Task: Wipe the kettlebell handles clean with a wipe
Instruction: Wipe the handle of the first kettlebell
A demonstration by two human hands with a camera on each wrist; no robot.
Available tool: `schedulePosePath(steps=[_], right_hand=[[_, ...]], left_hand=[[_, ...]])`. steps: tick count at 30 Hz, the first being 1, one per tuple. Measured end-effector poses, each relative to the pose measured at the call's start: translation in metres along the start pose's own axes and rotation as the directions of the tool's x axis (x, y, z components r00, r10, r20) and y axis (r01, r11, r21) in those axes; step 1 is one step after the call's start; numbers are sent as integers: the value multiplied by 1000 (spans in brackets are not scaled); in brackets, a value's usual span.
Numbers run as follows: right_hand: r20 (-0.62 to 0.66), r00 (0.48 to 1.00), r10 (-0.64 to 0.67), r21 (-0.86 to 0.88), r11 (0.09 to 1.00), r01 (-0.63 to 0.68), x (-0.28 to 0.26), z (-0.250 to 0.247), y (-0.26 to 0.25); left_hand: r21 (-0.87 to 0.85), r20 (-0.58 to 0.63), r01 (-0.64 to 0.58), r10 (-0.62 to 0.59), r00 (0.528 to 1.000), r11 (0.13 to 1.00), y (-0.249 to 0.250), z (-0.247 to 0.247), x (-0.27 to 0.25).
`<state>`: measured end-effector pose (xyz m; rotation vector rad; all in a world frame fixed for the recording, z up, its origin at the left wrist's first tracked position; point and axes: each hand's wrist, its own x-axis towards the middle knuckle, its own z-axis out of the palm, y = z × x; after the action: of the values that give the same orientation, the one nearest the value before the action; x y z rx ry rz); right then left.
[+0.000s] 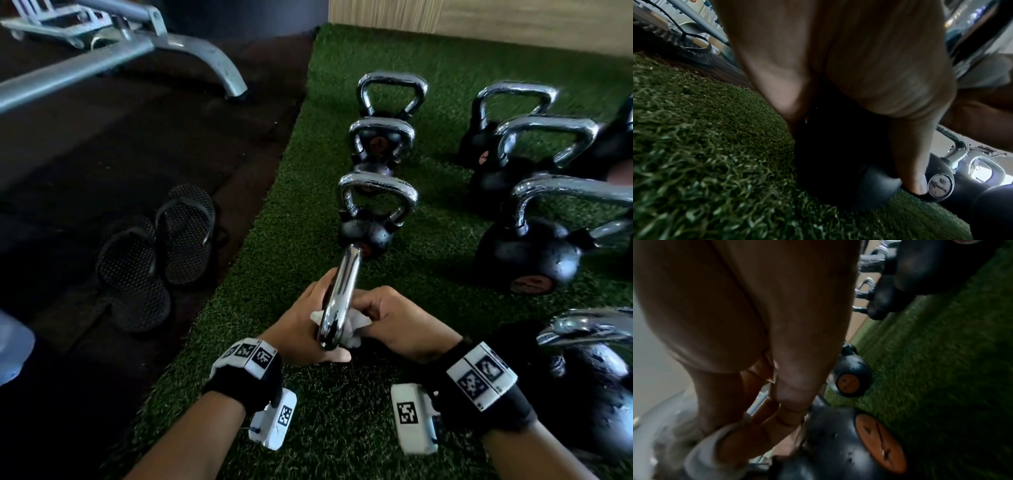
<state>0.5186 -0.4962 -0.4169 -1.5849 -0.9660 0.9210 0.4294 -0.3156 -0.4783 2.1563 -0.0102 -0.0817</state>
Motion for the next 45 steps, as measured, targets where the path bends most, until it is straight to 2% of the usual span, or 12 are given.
schedulePosePath(steps=[3, 6, 8, 11, 16, 21, 23, 27, 32, 35, 39, 45], right_hand=[[-45, 997, 66, 220, 974, -55, -2, 6, 8], [-150, 980, 134, 521, 852, -37, 1, 14, 13], [-186, 971, 150, 596, 803, -10, 3, 15, 14], [-177, 973, 149, 554, 832, -26, 4, 16, 11], [-388, 907, 167, 517, 854, 63, 11, 18, 10], [-508, 854, 109, 337, 938, 81, 8, 23, 12], [-592, 801, 88, 256, 963, 83, 9, 24, 12], [-767, 636, 87, 132, 991, 25, 21, 20, 11], [-796, 605, -39, -76, 996, -35, 19, 25, 11], [-843, 538, -1, -37, 998, -57, 25, 12, 12], [-825, 552, 124, 47, 987, -150, 32, 1, 12], [-819, 549, 166, 28, 967, -252, 36, 2, 11]], left_hand=[[91, -18, -86, 88, 996, 992, -4, 6, -1], [77, -86, -126, 132, 988, 989, -9, 6, 0], [72, -93, -142, 149, 984, 987, -7, 6, 0], [73, -85, -149, 155, 984, 986, -4, 7, -2], [67, -92, -144, 150, 984, 987, 1, 4, -3], [59, -98, -137, 143, 985, 989, 5, 2, -4], [48, -108, -129, 133, 985, 991, 6, 2, -3], [22, -95, -81, 82, 992, 996, 3, 3, -2], [17, -84, -19, 20, 996, 1000, 2, 5, -4], [15, -94, -6, 8, 996, 1000, 3, 6, -4], [-12, -90, 17, -18, 996, 1000, 2, 5, -4], [-11, -91, 13, -14, 996, 1000, -1, 7, -4]])
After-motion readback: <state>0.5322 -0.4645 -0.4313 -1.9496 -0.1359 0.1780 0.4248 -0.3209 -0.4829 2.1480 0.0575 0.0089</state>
